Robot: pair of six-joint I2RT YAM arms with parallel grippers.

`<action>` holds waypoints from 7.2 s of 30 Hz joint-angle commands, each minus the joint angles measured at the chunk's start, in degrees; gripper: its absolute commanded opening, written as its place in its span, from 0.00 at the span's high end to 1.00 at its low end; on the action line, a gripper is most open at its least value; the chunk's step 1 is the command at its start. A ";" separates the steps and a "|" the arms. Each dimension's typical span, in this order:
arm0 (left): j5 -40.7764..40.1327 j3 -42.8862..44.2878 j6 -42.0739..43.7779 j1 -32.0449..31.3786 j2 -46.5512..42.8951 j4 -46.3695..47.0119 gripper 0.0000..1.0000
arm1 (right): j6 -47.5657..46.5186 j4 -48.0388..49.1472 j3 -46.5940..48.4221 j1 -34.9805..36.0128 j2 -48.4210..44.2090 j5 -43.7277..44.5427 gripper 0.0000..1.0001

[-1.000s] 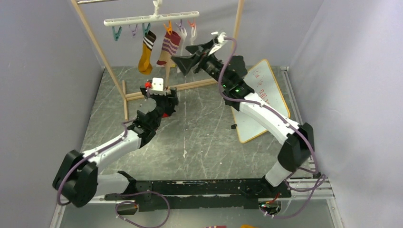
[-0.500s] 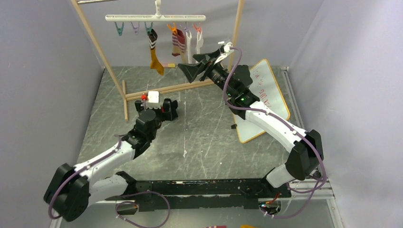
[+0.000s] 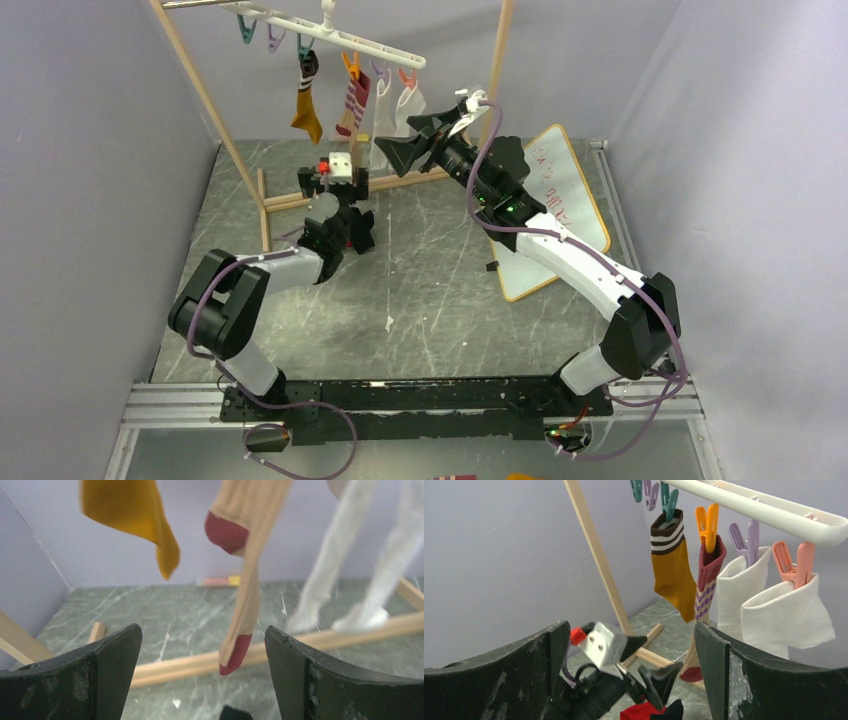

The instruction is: Remove the socks clipped to the hanger

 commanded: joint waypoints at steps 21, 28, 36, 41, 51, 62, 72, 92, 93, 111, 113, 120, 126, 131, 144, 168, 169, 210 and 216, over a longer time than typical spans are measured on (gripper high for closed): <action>43.21 24.66 -8.35 20.44 21.04 8.76 0.03 | -1.11 0.04 2.47 -0.31 1.18 -2.95 0.00; 51.90 38.67 -14.43 24.37 31.90 6.43 0.12 | -2.02 -0.77 2.85 -0.36 1.29 -2.99 0.00; 55.09 38.16 -17.34 25.35 31.06 7.51 0.95 | -1.59 -0.66 3.46 -0.38 2.34 -3.36 0.00; 54.32 27.28 -17.89 24.99 22.68 12.23 0.95 | 0.20 0.01 5.39 0.19 4.45 -4.20 0.00; 44.42 7.93 -10.57 16.09 5.34 12.17 0.95 | 1.11 -1.21 18.99 4.07 13.97 -4.93 0.00; 35.50 2.28 -3.90 7.34 -0.56 7.75 0.95 | 3.86 -11.23 46.14 4.12 30.84 1.87 0.02; 33.29 0.13 -2.42 4.64 -1.45 6.45 0.95 | 4.95 -13.04 52.69 4.13 36.75 5.30 0.08; 32.97 -0.88 -1.32 2.91 -2.65 4.85 0.95 | 4.17 -8.98 58.12 3.27 41.32 6.82 0.26; 32.82 -0.93 -1.17 2.86 -2.68 4.74 0.95 | 4.25 -8.74 58.51 3.27 41.66 7.00 0.27; 32.58 -1.06 -0.59 2.26 -2.12 4.36 0.95 | 5.04 -5.55 62.75 3.24 45.81 9.17 0.38; 32.58 -1.06 -0.71 2.26 -1.94 4.46 0.95 | 4.84 -5.55 63.04 3.26 45.93 9.18 0.39; 32.61 -0.79 -0.78 1.98 -1.38 4.47 0.95 | 4.61 -4.70 63.18 3.14 45.84 8.87 0.41; 32.52 -0.80 -0.64 1.91 -1.04 4.29 0.95 | 4.53 -4.06 63.05 3.09 45.66 8.81 0.43; 32.58 -0.79 -0.76 1.82 -0.89 4.30 0.95 | 4.29 -3.85 63.67 2.97 45.84 8.83 0.48; 32.19 -1.06 -0.59 1.51 -1.08 3.93 0.95 | 4.52 -3.87 63.60 2.75 45.75 8.37 0.84; 27.84 -16.52 -15.87 -4.71 -6.39 -7.43 0.92 | 5.20 -3.02 60.43 2.43 44.54 7.68 0.96; 27.34 -16.67 -16.15 -5.12 -6.44 -7.63 0.84 | 5.07 -3.04 60.34 2.36 44.46 7.68 0.94; 18.81 6.74 1.87 -2.42 3.02 1.31 0.02 | 12.49 11.77 -16.75 -10.17 -9.21 10.17 0.00; 21.53 19.18 -1.22 0.57 14.34 -1.25 0.02 | 12.10 10.65 -18.13 -11.27 -10.28 9.62 0.00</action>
